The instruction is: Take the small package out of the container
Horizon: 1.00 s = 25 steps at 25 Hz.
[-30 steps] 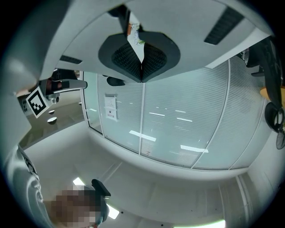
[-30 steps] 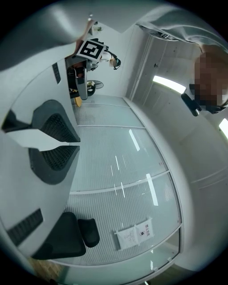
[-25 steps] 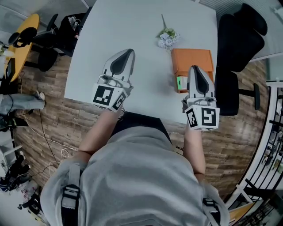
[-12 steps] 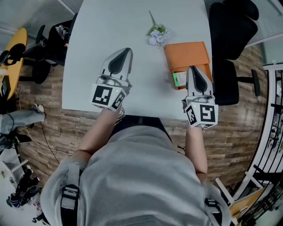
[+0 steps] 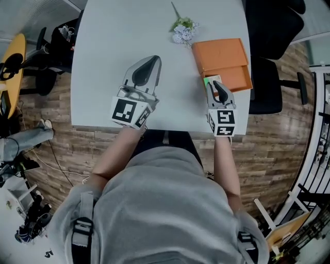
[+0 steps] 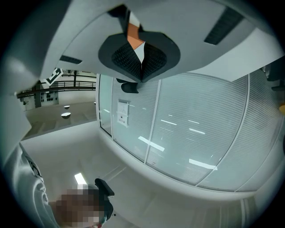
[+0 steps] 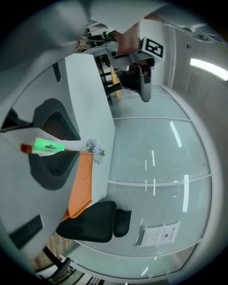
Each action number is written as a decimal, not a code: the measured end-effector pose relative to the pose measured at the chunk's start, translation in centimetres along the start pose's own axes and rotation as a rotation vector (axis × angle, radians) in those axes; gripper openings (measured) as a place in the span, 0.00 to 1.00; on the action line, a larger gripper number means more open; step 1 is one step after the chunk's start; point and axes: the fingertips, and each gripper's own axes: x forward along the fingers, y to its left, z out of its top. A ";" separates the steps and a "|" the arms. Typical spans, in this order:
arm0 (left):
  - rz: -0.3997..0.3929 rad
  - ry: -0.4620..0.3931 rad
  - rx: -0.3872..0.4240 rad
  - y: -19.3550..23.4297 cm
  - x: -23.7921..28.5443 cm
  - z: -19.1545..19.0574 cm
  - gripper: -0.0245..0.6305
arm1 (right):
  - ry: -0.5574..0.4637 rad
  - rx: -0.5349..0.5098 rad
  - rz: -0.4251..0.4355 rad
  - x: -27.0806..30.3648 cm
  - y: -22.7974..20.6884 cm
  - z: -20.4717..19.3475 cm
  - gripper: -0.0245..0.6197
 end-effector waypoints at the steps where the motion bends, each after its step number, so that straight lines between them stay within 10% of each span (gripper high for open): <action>1: -0.002 0.007 -0.002 -0.1 0.0 -0.4 0.07 | 0.037 -0.023 0.006 0.7 0.1 -1.2 0.13; 14: -0.002 0.047 -0.021 0.7 0.0 -2.6 0.07 | 0.275 -0.295 -0.046 3.8 0.0 -7.2 0.27; 25: 0.028 0.015 -0.007 2.0 -1.0 -1.0 0.07 | 0.076 -0.063 -0.152 0.9 -3.3 -1.9 0.12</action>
